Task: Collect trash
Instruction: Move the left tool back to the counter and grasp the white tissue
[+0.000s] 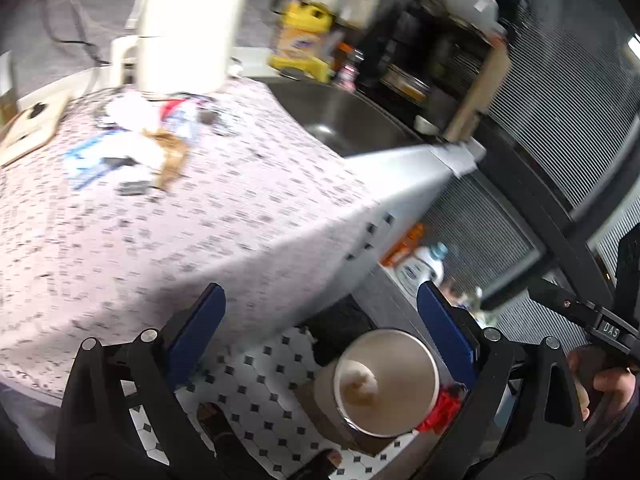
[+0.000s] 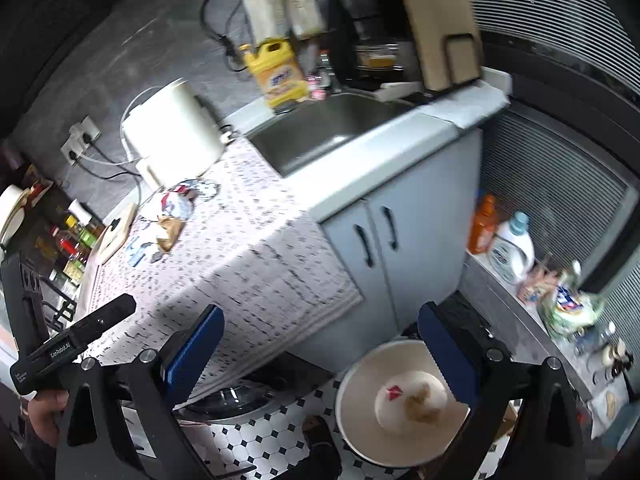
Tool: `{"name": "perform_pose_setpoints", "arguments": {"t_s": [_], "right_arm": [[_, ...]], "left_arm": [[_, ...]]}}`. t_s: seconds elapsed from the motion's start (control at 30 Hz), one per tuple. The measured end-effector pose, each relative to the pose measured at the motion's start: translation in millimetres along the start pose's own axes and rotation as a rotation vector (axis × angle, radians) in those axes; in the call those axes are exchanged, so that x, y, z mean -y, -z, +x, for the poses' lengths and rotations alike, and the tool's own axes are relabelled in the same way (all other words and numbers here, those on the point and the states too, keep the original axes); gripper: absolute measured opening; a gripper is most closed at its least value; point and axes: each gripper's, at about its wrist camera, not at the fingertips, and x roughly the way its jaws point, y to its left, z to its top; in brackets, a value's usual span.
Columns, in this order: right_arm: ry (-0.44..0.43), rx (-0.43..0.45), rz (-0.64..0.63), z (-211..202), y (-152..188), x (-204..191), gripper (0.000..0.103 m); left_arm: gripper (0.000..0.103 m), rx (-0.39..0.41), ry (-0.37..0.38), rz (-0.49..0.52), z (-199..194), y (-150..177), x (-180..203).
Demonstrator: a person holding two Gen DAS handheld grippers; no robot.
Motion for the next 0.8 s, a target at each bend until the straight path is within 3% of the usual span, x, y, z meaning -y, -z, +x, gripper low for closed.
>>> {"name": "perform_pose_setpoints", "arguments": {"t_s": [0.4,0.8], "right_arm": [[-0.082,-0.047,-0.128,60,-31,-101,0.095],[-0.066,-0.061,-0.186,103,-50,-167,0.095]], "left_arm": [[0.095,0.081,-0.109,-0.137,-32,-20,-108],[0.095,0.096,-0.077,-0.206,-12,-57,-179]]}}
